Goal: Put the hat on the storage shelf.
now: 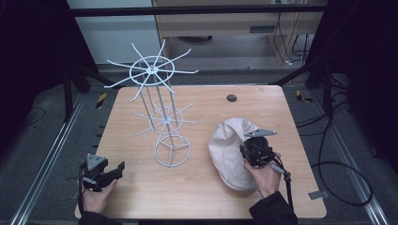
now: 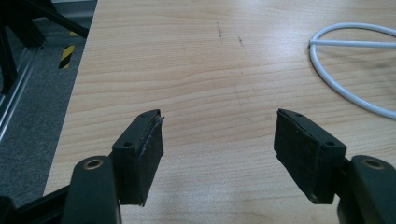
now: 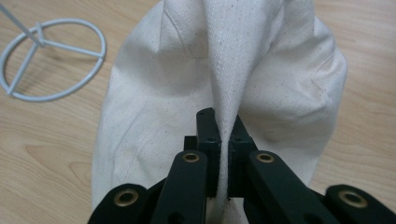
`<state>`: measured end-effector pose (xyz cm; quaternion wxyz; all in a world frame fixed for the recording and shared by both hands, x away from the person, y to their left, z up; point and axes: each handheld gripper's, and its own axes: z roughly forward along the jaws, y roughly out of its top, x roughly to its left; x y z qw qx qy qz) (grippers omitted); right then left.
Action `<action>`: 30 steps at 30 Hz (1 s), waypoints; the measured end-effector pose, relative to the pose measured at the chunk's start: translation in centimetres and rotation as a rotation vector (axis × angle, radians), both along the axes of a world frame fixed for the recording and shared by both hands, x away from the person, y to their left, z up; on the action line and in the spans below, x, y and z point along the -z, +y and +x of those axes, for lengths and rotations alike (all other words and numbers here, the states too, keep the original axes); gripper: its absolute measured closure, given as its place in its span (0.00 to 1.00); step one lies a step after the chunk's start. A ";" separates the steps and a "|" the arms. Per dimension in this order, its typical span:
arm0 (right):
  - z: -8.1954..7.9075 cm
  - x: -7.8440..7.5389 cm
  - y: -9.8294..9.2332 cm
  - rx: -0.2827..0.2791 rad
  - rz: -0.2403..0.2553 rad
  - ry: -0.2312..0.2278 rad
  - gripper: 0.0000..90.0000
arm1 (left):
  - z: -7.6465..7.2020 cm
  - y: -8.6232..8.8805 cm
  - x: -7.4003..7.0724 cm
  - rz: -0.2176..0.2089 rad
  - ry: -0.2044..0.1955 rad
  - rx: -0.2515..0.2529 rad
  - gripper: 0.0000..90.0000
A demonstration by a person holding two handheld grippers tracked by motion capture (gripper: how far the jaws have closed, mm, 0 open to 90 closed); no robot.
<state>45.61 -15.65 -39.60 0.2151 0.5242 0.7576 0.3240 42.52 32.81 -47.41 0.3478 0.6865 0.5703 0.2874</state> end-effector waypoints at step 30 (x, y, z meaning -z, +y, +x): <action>-2.8 -5.4 -1.6 -0.047 0.015 -0.362 0.98 | 0.0 -0.2 -0.1 0.005 -0.003 0.008 0.36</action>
